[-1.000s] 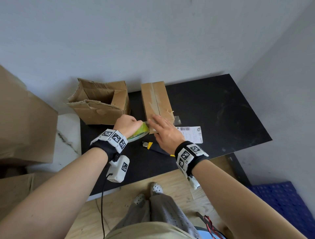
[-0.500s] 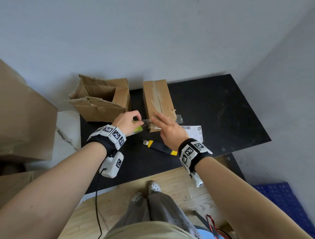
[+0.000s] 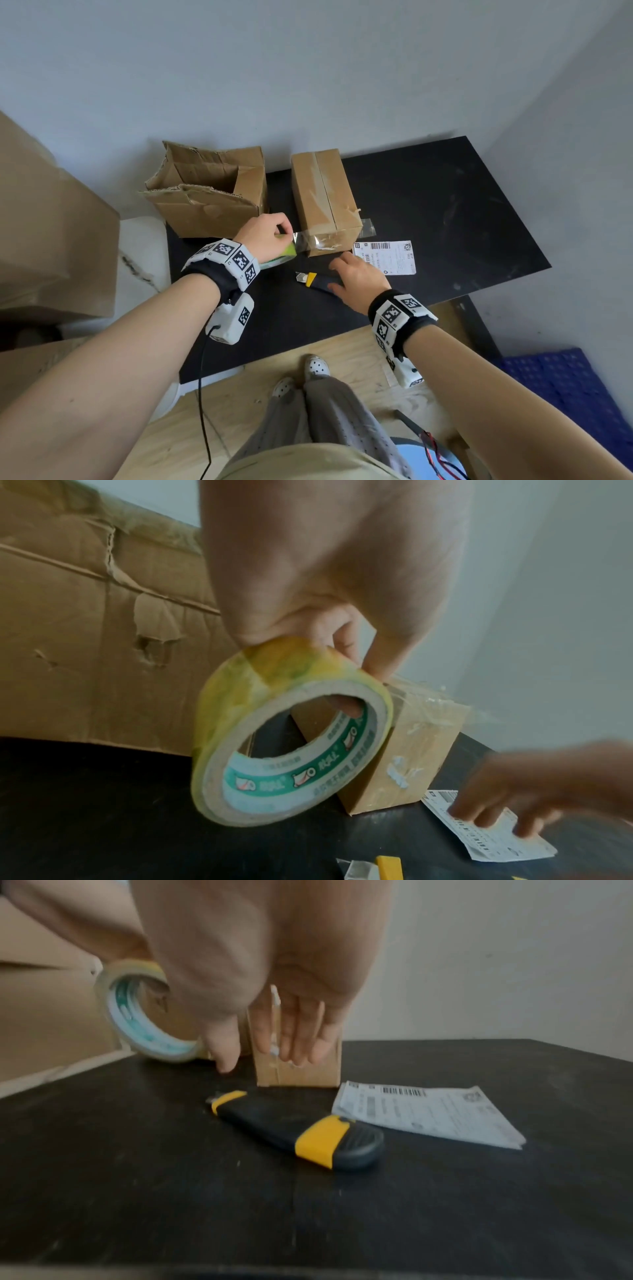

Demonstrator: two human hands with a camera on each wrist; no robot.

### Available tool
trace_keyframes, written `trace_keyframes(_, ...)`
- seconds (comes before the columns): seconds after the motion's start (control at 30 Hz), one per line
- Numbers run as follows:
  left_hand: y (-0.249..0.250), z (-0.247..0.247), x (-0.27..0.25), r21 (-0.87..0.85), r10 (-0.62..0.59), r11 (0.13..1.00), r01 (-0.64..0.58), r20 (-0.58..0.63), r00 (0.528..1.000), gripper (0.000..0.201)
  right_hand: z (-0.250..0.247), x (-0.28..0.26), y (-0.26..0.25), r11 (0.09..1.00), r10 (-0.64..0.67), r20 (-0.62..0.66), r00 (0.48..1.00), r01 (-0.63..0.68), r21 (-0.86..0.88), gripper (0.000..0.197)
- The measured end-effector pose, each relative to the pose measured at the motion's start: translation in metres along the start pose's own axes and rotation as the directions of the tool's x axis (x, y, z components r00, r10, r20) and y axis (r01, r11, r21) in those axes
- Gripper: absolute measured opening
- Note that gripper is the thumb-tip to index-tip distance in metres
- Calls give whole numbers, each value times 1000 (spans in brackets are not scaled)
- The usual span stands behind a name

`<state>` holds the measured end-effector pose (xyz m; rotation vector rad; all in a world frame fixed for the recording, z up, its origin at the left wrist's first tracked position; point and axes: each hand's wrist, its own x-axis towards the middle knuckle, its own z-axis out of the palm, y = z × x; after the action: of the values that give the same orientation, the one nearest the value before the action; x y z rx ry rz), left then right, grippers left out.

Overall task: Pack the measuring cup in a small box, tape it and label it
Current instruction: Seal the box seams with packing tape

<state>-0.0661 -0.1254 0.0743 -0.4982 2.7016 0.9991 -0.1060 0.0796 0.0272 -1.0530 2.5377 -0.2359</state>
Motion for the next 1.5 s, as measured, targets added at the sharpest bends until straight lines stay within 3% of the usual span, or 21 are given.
trace_keyframes(0.07, -2, 0, 1, -15, 17, 1000, -17, -4, 1000, 12, 10, -1, 1, 995, 79, 126, 989, -71, -68, 54)
trace_keyframes(0.13, -3, 0, 1, -24, 27, 999, -27, 2, 1000, 13, 21, 0, 1, 991, 111, 169, 979, -96, -95, 59)
trace_keyframes(0.43, -10, 3, 0, -45, 61, 997, -61, 13, 998, 15, 34, -1, -7, 958, 130, 177, 976, -77, -277, 59)
trace_keyframes(0.53, -9, 3, -1, -40, 79, 996, -79, 7, 997, 14, 33, -6, -8, 975, 162, 124, 979, -140, -175, 53)
trace_keyframes(0.7, -8, 4, -2, -9, 62, 998, -62, -10, 998, 14, 13, -25, -17, 959, 192, 103, 976, -209, 193, 56)
trace_keyframes(0.83, -7, 6, -2, -15, 42, 999, -42, -9, 999, 14, 3, -34, -30, 928, 198, 76, 977, -212, 306, 51)
trace_keyframes(1.1, -14, 9, 3, 1, 2, 1000, -2, -40, 999, 11, -2, -48, -40, 892, 191, 166, 968, -241, 381, 40)
trace_keyframes(1.3, -16, 8, 3, 0, 13, 1000, -13, -36, 999, 12, -8, -46, -46, 903, 193, 47, 980, -196, 383, 37)
trace_keyframes(1.5, -15, 11, 2, 19, 42, 999, -40, -75, 996, 13, -8, -27, -71, 903, 211, 73, 975, -223, 366, 37)
